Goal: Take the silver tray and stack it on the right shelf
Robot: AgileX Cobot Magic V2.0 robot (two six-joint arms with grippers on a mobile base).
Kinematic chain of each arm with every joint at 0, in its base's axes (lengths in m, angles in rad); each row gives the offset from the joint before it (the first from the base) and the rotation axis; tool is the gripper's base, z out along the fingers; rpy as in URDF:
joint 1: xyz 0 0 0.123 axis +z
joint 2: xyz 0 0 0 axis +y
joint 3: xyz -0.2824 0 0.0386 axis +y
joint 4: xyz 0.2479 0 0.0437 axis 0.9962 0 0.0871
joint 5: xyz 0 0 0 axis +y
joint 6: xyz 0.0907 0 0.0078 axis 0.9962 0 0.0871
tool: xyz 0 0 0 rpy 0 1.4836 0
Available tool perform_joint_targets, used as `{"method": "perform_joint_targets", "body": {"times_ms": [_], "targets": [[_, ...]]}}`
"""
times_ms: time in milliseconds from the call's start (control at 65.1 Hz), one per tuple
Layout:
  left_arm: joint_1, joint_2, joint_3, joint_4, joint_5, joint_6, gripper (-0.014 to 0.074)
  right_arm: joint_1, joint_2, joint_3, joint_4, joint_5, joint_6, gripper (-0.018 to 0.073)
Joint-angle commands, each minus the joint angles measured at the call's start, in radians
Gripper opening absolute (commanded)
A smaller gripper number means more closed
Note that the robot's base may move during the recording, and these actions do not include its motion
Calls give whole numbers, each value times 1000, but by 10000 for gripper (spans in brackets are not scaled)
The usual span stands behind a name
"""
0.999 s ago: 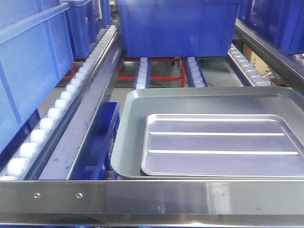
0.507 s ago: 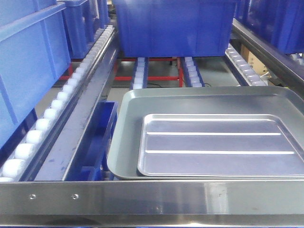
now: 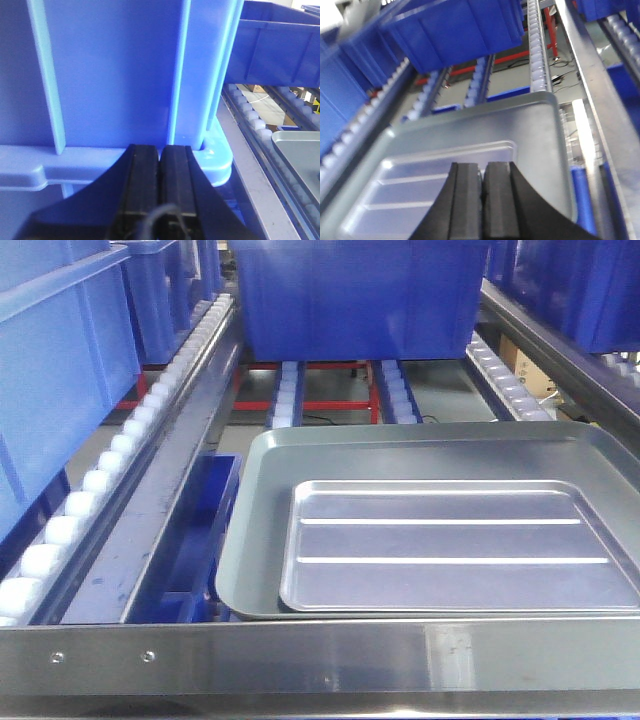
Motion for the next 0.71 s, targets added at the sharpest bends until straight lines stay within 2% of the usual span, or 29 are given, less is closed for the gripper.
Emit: {"method": "perform_joint_targets", "body": {"times_ms": [0, 61, 261, 476, 691], "targets": [[-7, -13, 25, 2, -80, -2, -80, -30, -11, 6, 33, -179, -235, 50], [-7, -13, 25, 2, -80, -2, -80, -63, -12, 31, 33, -250, -318, 50], [-7, -13, 25, 2, -80, -2, -80, -119, -19, 31, 33, -265, -315, 50], [-7, -13, 25, 2, -80, -2, -80, -119, -19, 31, -24, -274, -133, 50], [-7, -13, 25, 2, -80, -2, -80, -119, -19, 30, -28, -273, -131, 50]]}}
